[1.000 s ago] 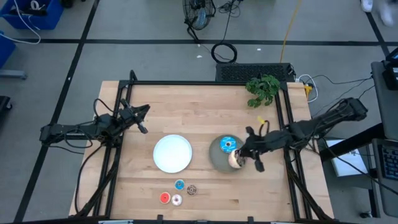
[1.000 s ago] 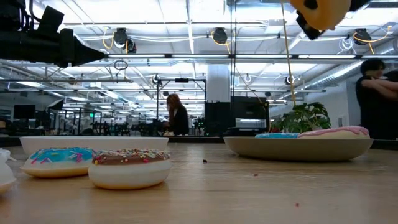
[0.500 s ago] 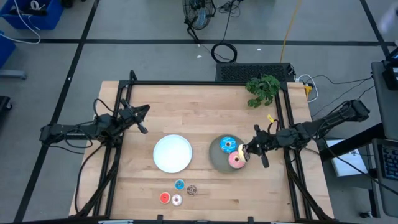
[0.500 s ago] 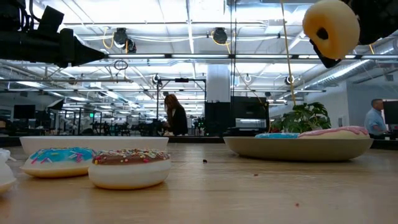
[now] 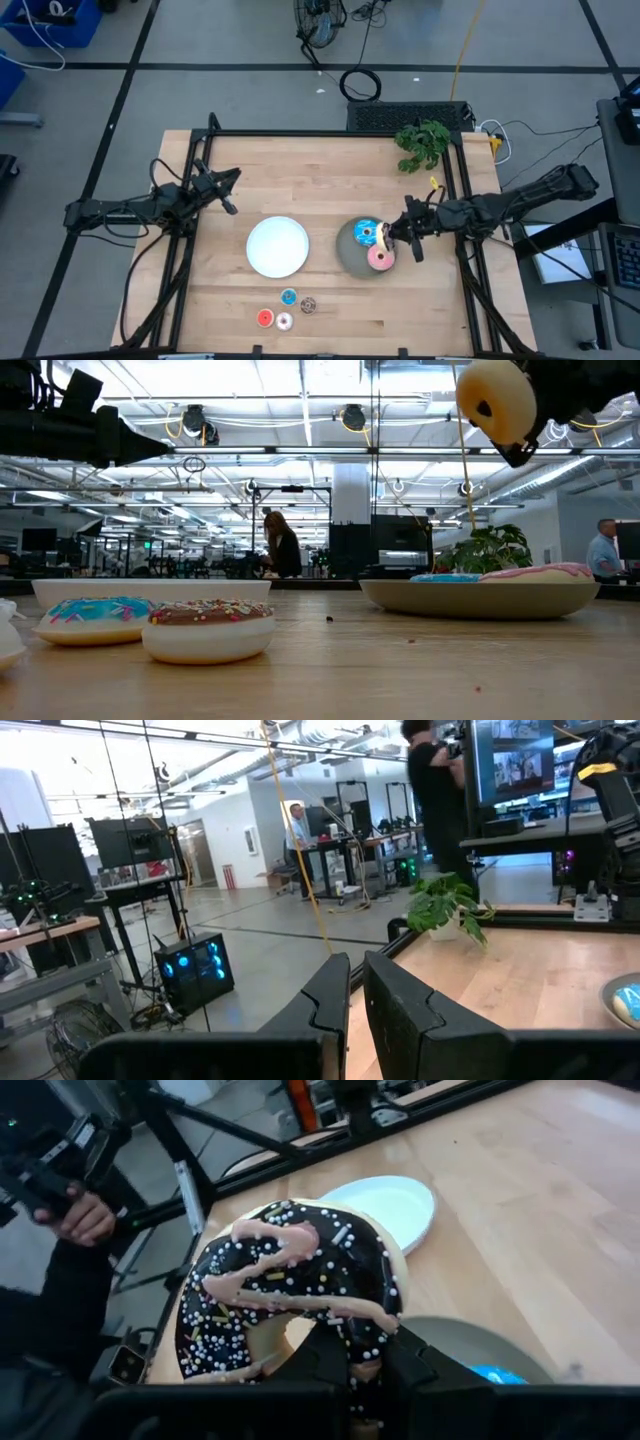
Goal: Pick & Place donuts
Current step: Put the large black donut on the gray plate
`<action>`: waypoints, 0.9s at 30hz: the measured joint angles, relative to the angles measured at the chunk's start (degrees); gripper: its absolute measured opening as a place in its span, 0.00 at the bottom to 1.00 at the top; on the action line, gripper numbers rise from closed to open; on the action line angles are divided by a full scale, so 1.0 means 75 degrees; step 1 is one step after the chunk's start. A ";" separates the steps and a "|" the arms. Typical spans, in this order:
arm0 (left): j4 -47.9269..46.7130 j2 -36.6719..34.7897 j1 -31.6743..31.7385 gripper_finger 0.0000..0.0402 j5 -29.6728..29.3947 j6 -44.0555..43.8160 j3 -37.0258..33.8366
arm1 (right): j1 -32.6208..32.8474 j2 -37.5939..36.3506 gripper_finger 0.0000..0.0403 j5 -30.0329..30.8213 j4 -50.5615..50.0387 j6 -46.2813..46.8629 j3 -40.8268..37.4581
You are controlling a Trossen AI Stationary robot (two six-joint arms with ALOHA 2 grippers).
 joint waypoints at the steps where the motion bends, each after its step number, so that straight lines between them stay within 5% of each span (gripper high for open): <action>1: 0.0001 -0.0001 0.0000 0.10 0.0000 0.0000 0.0000 | -0.0004 0.0143 0.02 -0.0002 -0.0013 -0.0053 0.0105; 15: 0.0007 -0.0001 0.0000 0.10 -0.0009 0.0221 0.0000 | -0.0048 0.2223 0.02 -0.1011 -0.0299 -0.0955 0.1595; 27: 0.0008 0.0000 0.0000 0.10 -0.0009 0.0219 0.0000 | -0.0052 0.2757 0.02 -0.1202 -0.0475 -0.0886 0.1880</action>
